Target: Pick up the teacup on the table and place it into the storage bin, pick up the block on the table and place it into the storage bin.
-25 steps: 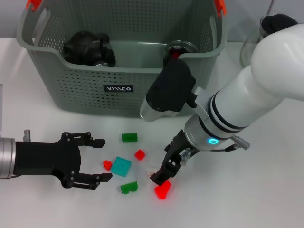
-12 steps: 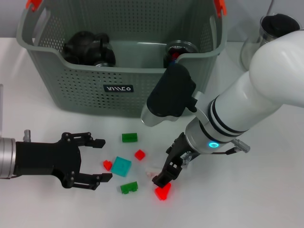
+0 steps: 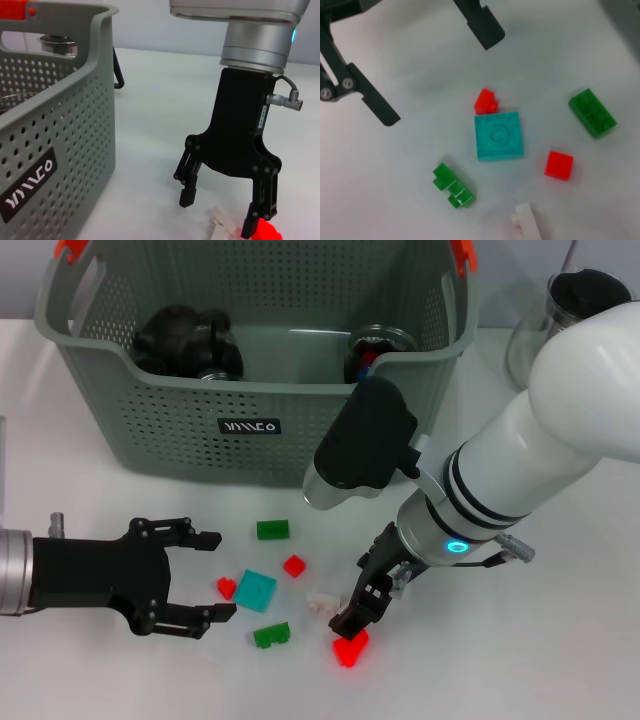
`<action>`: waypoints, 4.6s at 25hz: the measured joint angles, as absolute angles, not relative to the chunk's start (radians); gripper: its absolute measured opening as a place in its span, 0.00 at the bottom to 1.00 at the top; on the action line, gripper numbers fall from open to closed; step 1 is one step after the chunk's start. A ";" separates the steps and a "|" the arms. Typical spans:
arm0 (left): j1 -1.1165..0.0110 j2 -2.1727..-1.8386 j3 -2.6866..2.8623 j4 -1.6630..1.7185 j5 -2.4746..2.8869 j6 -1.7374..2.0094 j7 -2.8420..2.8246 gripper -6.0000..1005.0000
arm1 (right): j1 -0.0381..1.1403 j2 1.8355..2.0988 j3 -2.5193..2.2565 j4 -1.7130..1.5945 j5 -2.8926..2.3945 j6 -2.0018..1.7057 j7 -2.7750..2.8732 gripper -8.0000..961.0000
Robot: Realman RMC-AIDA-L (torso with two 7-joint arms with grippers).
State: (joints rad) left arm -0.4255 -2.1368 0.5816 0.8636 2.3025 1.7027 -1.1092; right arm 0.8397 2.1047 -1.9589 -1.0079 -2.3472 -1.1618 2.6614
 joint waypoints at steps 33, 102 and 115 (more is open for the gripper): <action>-0.433 -2.134 0.581 0.864 2.303 1.698 -1.111 0.84 | 0.844 2.108 -1.960 -1.011 -2.348 -1.182 2.670 0.57; -0.454 -2.125 0.580 0.856 2.301 1.698 -1.118 0.84 | 1.000 2.097 -1.279 -1.527 -2.350 -1.683 2.628 0.46; -0.453 -2.125 0.580 0.851 2.295 1.701 -1.118 0.84 | 1.147 2.060 -1.164 -1.106 -2.687 -1.325 2.616 0.48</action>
State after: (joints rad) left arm -0.4526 -2.1246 0.5799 0.8513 2.2946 1.7005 -1.1183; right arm 1.1472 2.0597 -1.1639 -1.1062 -2.6870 -1.3248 2.6161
